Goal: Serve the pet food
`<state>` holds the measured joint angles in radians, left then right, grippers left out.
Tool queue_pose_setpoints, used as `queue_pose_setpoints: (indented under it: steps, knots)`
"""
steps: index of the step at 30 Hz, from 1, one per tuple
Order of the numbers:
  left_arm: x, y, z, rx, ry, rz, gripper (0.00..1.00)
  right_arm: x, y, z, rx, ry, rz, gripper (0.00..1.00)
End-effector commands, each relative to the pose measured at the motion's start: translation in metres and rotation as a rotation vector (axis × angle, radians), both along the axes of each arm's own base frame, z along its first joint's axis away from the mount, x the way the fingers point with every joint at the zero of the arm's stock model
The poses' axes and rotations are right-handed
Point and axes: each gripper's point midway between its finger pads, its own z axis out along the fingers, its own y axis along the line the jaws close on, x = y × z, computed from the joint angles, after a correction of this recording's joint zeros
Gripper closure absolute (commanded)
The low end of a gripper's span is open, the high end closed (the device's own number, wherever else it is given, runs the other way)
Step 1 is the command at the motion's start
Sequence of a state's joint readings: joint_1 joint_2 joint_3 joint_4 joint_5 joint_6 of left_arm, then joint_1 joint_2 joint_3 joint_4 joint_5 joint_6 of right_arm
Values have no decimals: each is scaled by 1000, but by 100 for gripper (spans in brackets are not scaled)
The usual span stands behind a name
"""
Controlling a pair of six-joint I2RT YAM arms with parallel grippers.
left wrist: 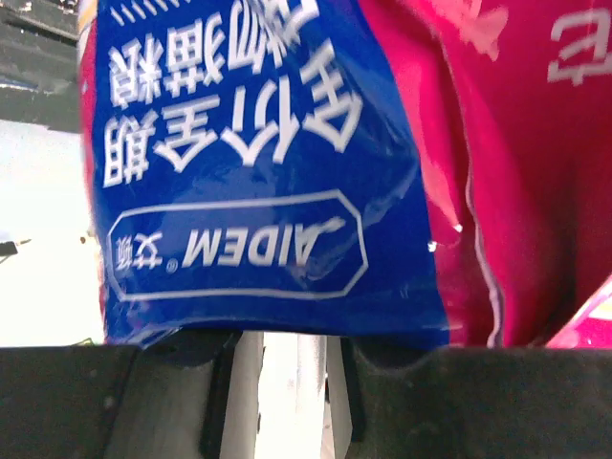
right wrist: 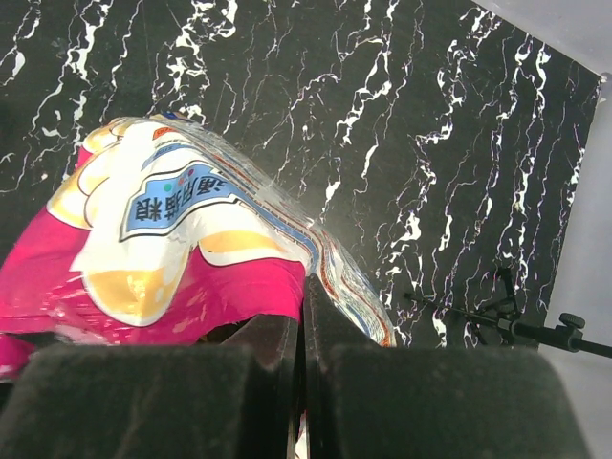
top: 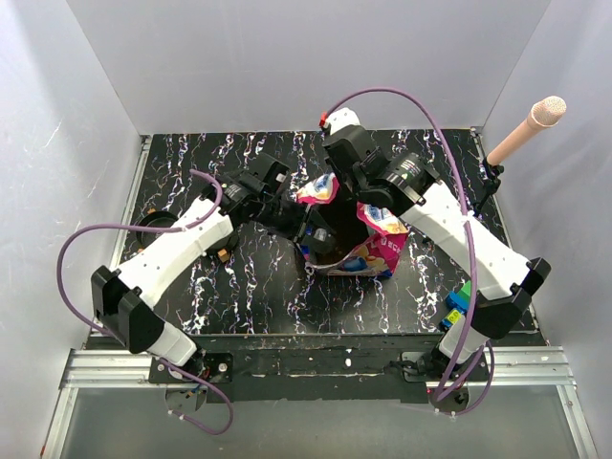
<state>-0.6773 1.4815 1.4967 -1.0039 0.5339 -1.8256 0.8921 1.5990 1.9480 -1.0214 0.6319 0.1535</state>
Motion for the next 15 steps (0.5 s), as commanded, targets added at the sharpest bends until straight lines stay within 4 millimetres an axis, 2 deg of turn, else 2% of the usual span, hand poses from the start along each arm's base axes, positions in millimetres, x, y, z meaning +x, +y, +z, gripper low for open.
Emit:
queue_pose_setpoints:
  steps: [1,4,7,9,12,13,15]
  knots:
    - [18,-1,-31,69,-43,30,100,11,-4,112,311,-312,-79,99]
    - [21,3,-71,146,-38,37,100,10,-5,107,307,-298,-92,99]
    - [21,9,-130,197,-47,24,100,9,-2,96,316,-270,-92,99]
    - [32,1,-163,138,-128,9,100,7,0,88,325,-250,-84,99]
    - [24,7,-216,158,-95,-81,100,0,2,83,347,-213,-72,99]
    - [26,12,-230,189,-156,-160,100,-1,2,82,347,-207,-69,99]
    - [39,15,-235,225,-261,-268,100,-2,-2,80,337,-204,-74,99]
